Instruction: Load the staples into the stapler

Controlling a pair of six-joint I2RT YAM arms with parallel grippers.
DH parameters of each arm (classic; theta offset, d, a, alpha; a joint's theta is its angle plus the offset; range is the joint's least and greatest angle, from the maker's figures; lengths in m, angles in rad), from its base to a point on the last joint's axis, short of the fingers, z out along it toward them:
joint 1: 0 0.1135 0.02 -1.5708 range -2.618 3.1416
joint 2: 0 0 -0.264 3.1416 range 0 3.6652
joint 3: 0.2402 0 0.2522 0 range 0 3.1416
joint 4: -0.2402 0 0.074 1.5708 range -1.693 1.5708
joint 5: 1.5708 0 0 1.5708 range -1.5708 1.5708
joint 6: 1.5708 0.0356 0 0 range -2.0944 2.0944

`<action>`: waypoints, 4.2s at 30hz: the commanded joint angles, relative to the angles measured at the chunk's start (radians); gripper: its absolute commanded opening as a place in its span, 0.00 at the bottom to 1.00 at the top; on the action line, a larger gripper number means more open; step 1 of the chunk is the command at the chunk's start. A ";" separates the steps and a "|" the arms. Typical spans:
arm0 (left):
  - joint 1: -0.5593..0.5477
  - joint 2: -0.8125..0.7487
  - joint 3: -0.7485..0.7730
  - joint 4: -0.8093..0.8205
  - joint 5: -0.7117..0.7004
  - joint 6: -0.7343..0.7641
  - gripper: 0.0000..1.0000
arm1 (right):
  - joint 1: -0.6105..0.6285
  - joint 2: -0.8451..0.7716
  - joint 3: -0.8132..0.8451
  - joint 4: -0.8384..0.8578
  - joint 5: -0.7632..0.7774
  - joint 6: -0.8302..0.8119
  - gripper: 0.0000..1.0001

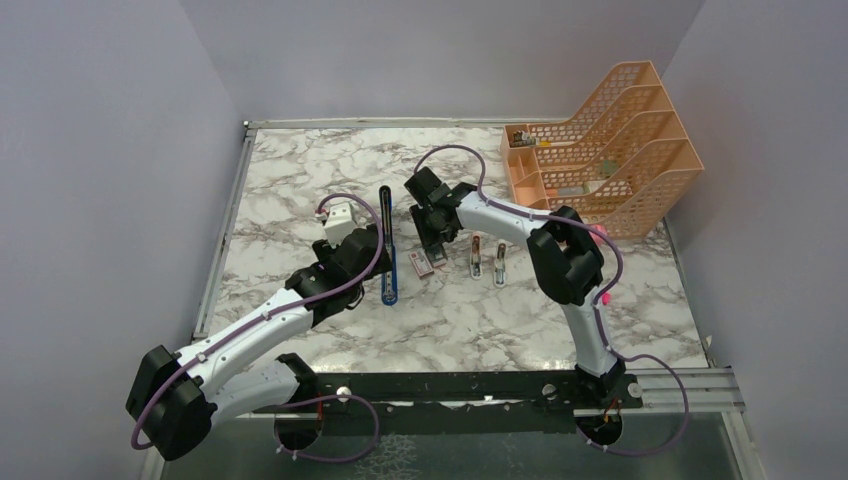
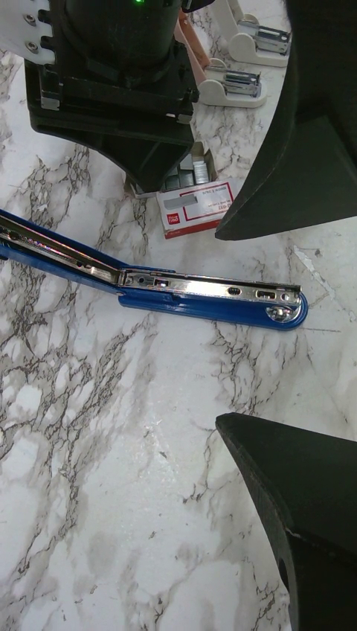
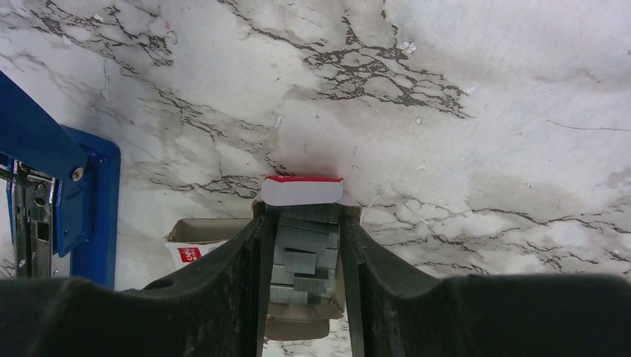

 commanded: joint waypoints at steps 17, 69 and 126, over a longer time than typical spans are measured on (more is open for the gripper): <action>0.010 -0.010 -0.014 0.014 0.022 0.010 0.86 | 0.000 -0.052 0.022 -0.003 0.003 0.011 0.31; 0.024 -0.014 -0.012 0.074 0.041 0.040 0.86 | 0.171 -0.431 -0.577 0.013 -0.051 0.253 0.44; 0.042 -0.157 -0.046 -0.042 -0.022 -0.018 0.87 | 0.189 -0.452 -0.596 -0.008 -0.163 0.215 0.51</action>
